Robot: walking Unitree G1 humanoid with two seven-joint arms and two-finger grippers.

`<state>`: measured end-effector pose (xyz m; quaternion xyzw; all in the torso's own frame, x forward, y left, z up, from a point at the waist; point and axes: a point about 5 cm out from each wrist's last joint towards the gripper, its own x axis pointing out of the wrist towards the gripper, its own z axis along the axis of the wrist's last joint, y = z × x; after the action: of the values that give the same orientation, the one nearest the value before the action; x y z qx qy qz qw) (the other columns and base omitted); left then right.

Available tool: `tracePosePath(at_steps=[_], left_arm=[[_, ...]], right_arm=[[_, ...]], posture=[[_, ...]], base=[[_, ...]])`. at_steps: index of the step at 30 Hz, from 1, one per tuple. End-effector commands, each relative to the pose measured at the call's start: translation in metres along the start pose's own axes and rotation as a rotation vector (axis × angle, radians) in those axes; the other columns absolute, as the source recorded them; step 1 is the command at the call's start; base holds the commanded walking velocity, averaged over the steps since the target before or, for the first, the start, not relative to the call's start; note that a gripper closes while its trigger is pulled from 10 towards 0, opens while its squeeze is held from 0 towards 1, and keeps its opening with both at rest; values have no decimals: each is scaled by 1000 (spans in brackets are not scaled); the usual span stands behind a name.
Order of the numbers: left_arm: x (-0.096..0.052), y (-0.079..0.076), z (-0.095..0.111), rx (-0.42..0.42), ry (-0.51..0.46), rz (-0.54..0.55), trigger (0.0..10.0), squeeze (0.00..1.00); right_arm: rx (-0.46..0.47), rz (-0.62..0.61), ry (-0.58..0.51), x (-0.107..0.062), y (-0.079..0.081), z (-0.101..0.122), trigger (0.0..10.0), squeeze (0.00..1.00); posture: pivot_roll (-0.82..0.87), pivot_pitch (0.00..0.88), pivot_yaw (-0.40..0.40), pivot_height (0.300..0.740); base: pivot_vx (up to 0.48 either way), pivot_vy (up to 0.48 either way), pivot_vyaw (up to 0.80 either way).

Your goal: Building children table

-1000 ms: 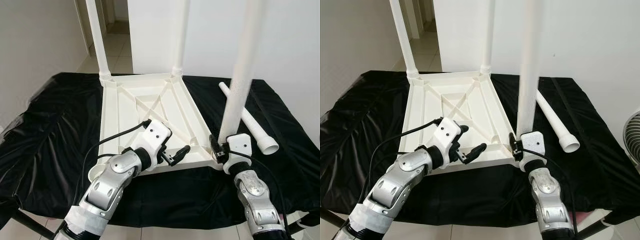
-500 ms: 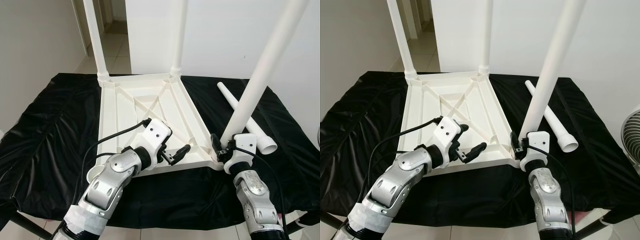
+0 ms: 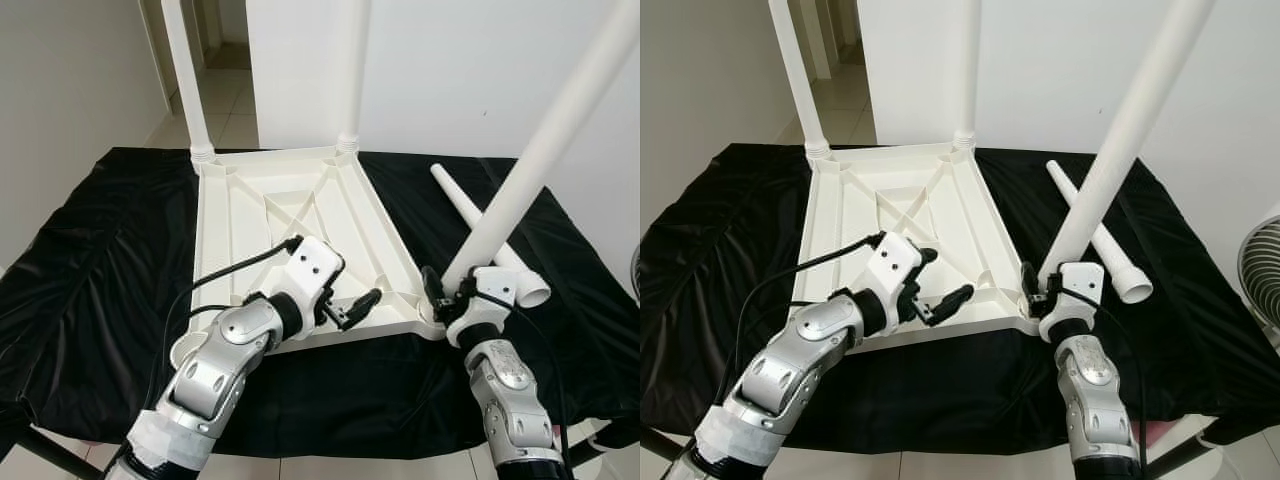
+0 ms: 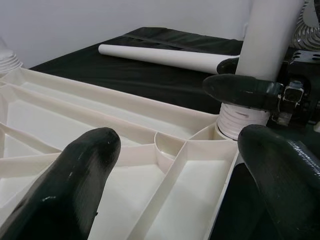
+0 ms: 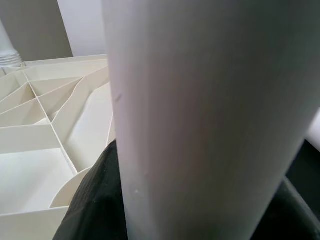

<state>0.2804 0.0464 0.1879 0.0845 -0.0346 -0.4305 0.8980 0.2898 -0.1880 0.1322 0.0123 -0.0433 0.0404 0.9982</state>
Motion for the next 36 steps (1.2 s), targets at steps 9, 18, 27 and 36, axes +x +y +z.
tracePosePath(at_steps=[9,18,27,36], left_arm=[[-2,-1,2,-4,0,-16,10000,0],[-3,-1,3,-5,1,-12,10000,0],[-3,-2,3,-6,1,-17,10000,0],[-3,-2,4,-6,1,-17,10000,0]], right_arm=[[-72,18,98,-8,9,-22,10000,0],[-120,69,70,-5,18,-15,10000,0],[-117,44,78,-8,16,-19,10000,0],[-101,-45,47,-6,17,-13,10000,0]], posture=[[-36,34,39,740],[-34,30,36,740],[-37,28,35,740],[-34,29,30,740]], base=[[0,0,0],[0,0,0],[0,0,0],[0,0,0]])
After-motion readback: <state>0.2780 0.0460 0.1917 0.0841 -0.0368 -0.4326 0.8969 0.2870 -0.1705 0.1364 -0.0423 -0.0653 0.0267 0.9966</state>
